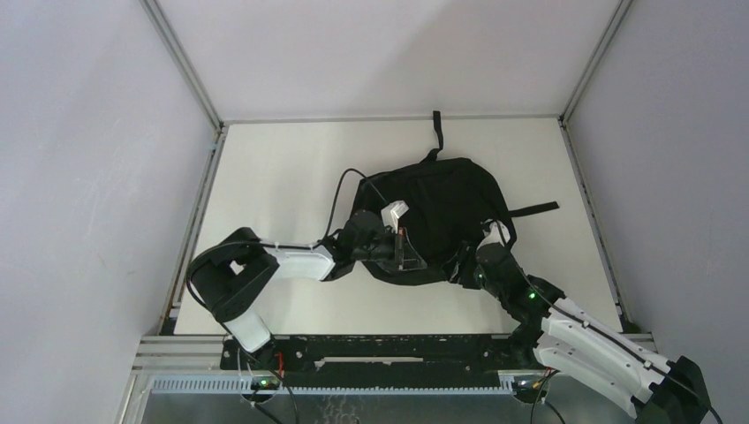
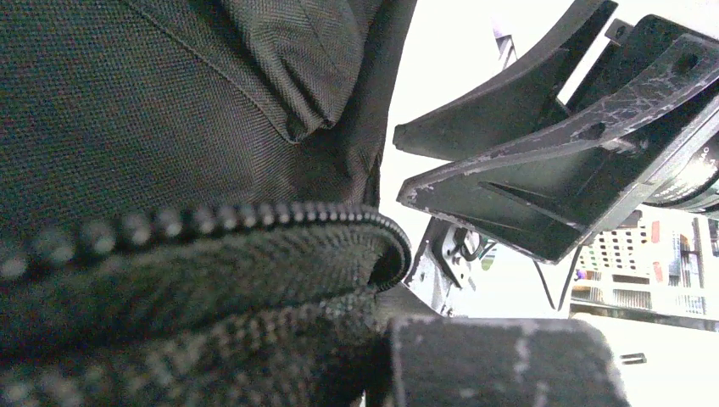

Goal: Pack the student bag
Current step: Adjust the student bag at the center of the board.

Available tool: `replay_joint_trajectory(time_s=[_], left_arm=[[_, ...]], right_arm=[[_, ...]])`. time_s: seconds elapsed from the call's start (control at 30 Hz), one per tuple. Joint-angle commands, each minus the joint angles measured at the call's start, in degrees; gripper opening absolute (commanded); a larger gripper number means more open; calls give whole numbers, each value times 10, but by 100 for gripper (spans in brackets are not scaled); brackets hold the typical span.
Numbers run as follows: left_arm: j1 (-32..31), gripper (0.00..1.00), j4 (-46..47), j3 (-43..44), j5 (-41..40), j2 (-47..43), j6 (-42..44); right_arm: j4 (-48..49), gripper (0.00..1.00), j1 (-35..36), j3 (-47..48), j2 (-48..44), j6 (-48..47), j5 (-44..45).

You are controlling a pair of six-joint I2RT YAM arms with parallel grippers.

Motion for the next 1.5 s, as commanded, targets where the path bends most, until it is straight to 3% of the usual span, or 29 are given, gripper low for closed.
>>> replay_joint_trajectory(time_s=[0.0,0.17,0.4,0.53,0.63,0.87,1.03,1.13,1.17,1.2,1.3,1.47], left_arm=[[-2,0,30,-19,8,-23,-6],[-2,1,33,-34,11,-25,-7],[-2,24,34,-41,21,-27,-8],[-2,27,34,-43,26,-29,-8],[-3,25,31,-45,36,-31,-4],[-2,4,31,-49,43,-40,-3],[-2,3,31,-45,53,-37,-5],[-2,9,30,-42,59,-29,-5],[-2,11,29,-41,60,-28,-6],[-2,12,28,-41,60,-27,-6],[-2,10,28,-43,58,-29,-7],[-2,10,30,-47,58,-37,-9]], right_arm=[[7,66,-7,-4,-7,104,27],[8,71,-25,-7,-17,188,7],[20,67,-59,-7,22,310,-100],[31,67,-60,-7,55,347,-124],[42,66,-60,-7,78,350,-129],[53,65,-64,-7,100,341,-122],[66,64,-68,-7,114,341,-116],[101,64,-74,-6,129,337,-129],[109,63,-75,-5,134,338,-131],[114,53,-75,-3,139,337,-131],[109,1,-75,-2,142,339,-122],[80,0,-81,-2,130,337,-109]])
